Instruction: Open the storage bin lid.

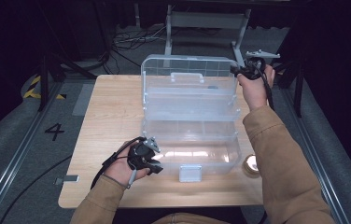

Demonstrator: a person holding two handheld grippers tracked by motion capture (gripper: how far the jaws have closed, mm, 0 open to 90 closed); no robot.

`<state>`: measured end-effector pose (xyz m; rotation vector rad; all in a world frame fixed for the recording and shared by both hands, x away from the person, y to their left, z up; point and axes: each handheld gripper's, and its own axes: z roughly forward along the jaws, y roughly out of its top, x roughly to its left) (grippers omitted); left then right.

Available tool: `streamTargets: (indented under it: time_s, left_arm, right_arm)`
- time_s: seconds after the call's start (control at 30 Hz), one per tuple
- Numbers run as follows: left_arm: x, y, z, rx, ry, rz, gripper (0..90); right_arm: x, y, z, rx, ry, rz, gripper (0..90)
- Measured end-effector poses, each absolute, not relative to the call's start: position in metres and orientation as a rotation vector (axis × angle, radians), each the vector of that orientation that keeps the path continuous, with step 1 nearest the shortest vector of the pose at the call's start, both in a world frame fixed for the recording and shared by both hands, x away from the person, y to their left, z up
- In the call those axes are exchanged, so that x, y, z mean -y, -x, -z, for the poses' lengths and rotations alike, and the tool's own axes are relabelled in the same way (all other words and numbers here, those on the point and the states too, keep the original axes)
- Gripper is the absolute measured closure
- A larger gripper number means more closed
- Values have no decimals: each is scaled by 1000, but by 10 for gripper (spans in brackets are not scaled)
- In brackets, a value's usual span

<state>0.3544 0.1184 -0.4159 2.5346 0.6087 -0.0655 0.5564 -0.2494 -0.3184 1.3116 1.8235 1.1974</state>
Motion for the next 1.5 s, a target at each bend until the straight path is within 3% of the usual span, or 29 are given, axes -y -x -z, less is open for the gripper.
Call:
streamTargets:
  time_s: [1.5]
  left_arm:
    - [-119, -354, 417, -616, -2515, 70, 744]
  right_arm:
    - [257, -609, 359, -1939, -1404, -1223, 802]
